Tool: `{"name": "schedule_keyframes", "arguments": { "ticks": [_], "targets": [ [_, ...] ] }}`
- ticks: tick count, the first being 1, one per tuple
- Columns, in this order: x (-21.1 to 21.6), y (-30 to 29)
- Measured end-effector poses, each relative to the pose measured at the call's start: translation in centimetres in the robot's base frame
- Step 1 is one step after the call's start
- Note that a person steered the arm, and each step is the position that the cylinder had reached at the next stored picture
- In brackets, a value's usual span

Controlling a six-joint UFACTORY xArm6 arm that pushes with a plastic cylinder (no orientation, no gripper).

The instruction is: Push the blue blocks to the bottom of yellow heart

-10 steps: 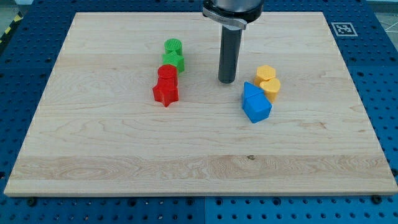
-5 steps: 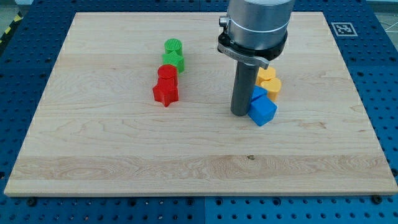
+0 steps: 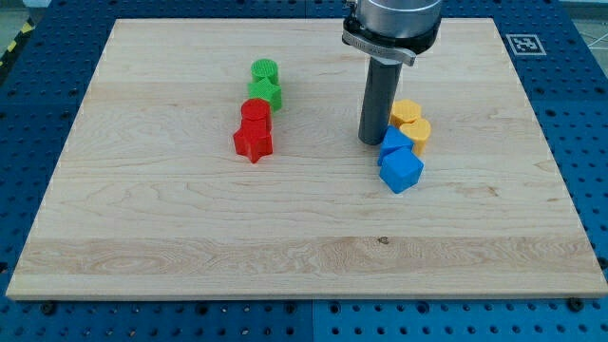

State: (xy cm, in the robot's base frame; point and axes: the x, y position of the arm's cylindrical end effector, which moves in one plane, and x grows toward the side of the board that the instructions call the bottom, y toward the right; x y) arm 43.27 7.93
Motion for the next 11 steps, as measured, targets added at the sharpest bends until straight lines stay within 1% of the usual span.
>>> {"name": "schedule_keyframes", "arguments": {
  "ticks": [1, 2, 3, 4, 5, 6, 11],
  "targets": [
    [0.7, -0.2],
    [3.5, -0.7],
    [3.3, -0.7],
    [0.8, -1.7],
    [0.8, -2.0],
    [0.8, 0.7],
    [2.0, 1.9]
  ]
}}
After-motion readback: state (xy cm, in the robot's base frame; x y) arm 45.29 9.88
